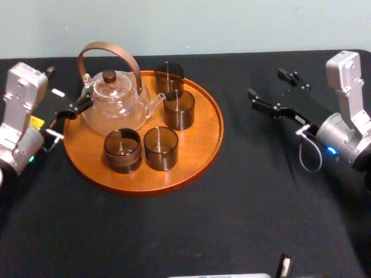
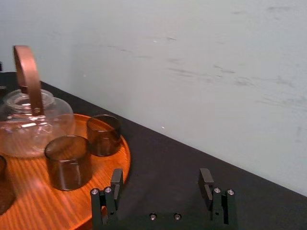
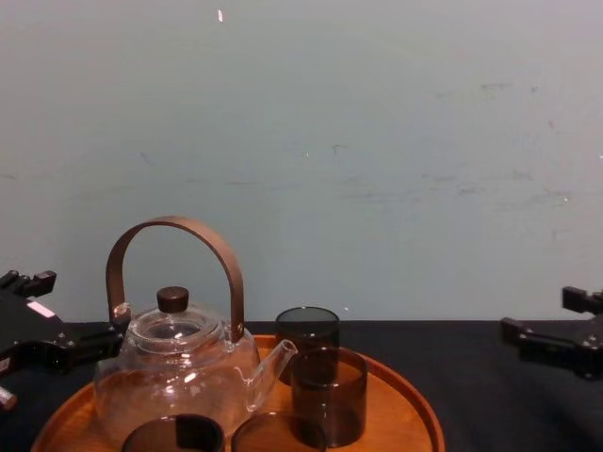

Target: Pick up the glass from the table and place it on the tray.

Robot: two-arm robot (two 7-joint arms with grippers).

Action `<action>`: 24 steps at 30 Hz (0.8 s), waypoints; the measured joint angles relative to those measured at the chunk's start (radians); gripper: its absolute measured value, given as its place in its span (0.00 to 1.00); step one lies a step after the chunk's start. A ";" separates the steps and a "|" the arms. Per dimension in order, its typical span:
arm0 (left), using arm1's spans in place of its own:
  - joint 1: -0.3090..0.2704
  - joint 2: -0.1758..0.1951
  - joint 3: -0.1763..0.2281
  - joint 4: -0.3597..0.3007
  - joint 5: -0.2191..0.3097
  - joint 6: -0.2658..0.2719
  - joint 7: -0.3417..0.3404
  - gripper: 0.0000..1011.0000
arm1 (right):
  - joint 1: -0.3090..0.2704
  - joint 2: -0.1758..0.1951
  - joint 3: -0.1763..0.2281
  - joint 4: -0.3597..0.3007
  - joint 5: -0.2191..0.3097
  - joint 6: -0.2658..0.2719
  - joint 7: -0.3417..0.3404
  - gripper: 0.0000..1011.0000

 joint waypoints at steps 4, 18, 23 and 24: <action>0.000 0.000 0.000 0.000 0.000 0.000 0.000 0.99 | -0.014 -0.001 0.025 -0.002 -0.013 -0.002 -0.022 0.99; 0.000 0.000 0.000 0.000 0.000 0.000 0.000 0.99 | -0.021 -0.007 0.046 0.004 -0.036 -0.005 -0.043 0.99; 0.000 0.000 0.000 0.000 0.000 0.000 0.000 0.99 | -0.021 -0.006 0.045 0.004 -0.033 -0.006 -0.042 0.99; 0.000 0.000 0.000 0.000 0.000 0.000 0.000 0.99 | -0.021 -0.006 0.045 0.004 -0.033 -0.006 -0.042 0.99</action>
